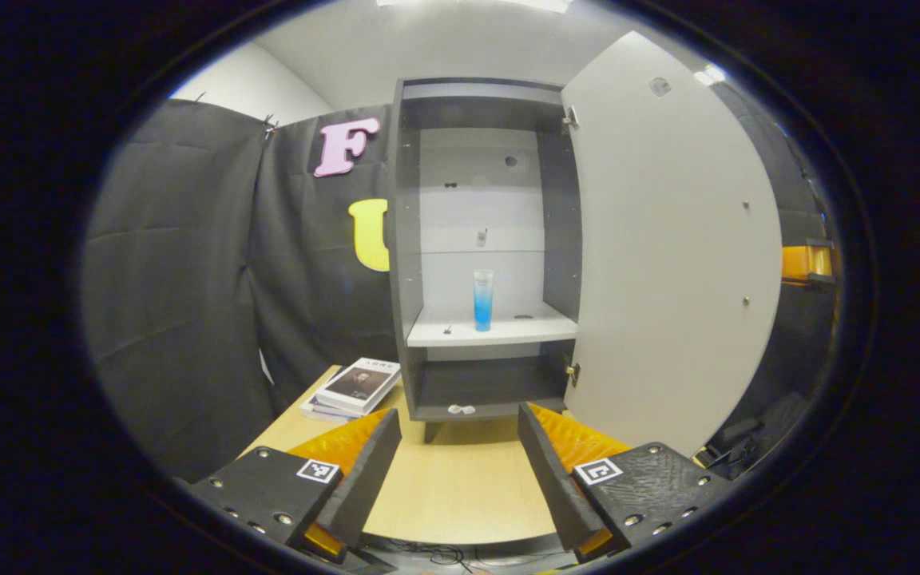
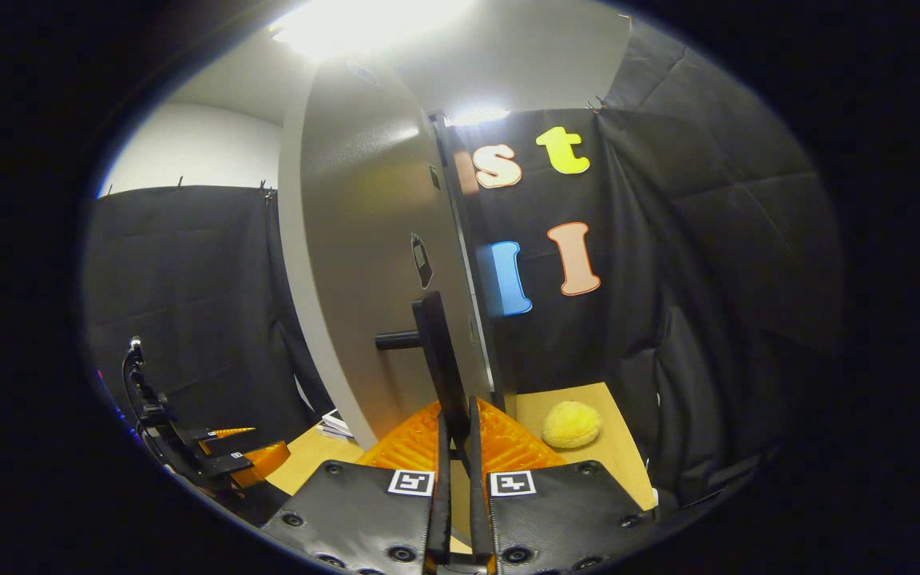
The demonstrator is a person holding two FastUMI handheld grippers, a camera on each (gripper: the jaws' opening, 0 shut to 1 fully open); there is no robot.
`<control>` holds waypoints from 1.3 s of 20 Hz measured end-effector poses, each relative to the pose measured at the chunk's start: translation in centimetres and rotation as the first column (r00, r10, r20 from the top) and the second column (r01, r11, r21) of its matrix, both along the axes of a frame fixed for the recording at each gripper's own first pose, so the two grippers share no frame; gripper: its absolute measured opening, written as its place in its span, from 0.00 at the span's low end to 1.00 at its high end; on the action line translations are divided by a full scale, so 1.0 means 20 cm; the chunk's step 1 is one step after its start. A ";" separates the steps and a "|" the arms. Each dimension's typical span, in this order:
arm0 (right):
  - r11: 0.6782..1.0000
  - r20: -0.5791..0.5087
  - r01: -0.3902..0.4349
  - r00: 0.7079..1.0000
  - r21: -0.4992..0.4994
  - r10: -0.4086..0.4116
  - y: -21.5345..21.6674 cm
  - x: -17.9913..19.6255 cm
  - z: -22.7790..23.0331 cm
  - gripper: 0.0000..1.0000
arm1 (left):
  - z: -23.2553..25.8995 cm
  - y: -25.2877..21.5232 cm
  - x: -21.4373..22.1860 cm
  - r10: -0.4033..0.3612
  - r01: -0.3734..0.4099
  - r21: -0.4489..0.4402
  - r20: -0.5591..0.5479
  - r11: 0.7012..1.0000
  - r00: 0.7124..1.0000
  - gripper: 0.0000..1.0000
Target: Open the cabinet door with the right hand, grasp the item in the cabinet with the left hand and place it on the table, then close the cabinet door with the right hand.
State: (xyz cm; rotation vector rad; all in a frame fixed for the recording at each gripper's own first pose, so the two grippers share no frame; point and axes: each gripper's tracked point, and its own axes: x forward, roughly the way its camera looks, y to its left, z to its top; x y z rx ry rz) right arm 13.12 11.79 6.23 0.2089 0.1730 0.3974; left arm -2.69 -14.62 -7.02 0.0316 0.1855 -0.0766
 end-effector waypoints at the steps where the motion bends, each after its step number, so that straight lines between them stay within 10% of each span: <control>1: 1.000 -0.008 0.012 1.000 0.010 -0.012 0.01 0.00 0.00 0.11 | 0.01 0.01 0.05 -0.015 0.015 -0.006 0.010 1.000 1.000 0.89; 6: 0.980 -0.039 0.196 0.980 0.024 -0.195 -0.11 0.00 0.01 0.05 | 0.03 0.09 0.30 -0.084 0.085 -0.035 0.020 0.996 0.996 0.91; 15: 0.788 -0.012 0.596 0.799 0.154 -0.601 -0.54 0.02 0.19 0.05 | 0.05 0.27 0.51 -0.239 0.240 -0.047 0.028 0.970 0.971 0.89; 26: 0.791 0.163 0.607 0.790 -0.074 -0.591 -0.56 0.43 0.33 0.05 | 0.19 0.38 0.81 -0.227 0.234 -0.201 0.057 0.951 0.972 0.89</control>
